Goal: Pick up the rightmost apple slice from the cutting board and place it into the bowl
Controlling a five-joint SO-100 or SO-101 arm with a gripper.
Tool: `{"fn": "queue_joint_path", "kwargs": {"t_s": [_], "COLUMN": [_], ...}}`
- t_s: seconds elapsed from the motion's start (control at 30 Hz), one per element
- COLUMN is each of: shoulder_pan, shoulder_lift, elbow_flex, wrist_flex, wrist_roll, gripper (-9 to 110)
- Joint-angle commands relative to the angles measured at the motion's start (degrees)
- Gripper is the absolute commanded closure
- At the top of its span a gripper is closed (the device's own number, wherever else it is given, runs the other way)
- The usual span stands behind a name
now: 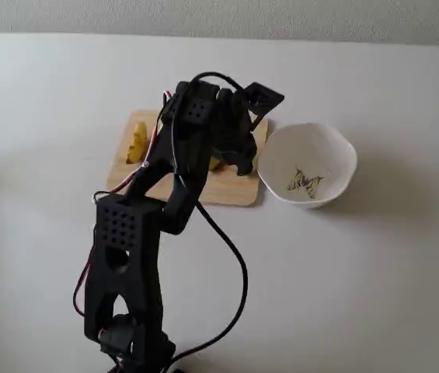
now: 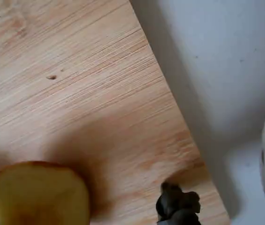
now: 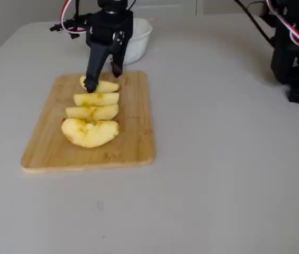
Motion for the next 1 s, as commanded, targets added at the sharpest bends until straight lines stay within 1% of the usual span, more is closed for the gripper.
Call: {"fn": "queue_joint_path", "kwargs": {"t_s": [0.0,0.1,0.17,0.23,0.27,0.57,0.8,0.87,0.97], "shoulder_pan": [-0.53,-0.70,-0.88,-1.05,-1.32,-1.32,-1.85,-2.20,-2.64], "shoulder_lift": [-1.67,-8.88,-17.93,-29.53,-31.03,-34.54,-33.66,-30.94,-29.62], "elbow_flex": [-5.89,-18.19,-34.54,-55.28,-57.57,-57.39,-55.28,-50.63,-49.57], "wrist_flex": [1.32,8.35,16.17,23.73,24.26,24.43,24.61,24.61,24.61], "wrist_roll": [-0.26,-0.09,0.00,-0.35,-0.35,0.97,2.64,3.69,6.68], "gripper": [65,69,70,72,73,75,76,75,70]}}
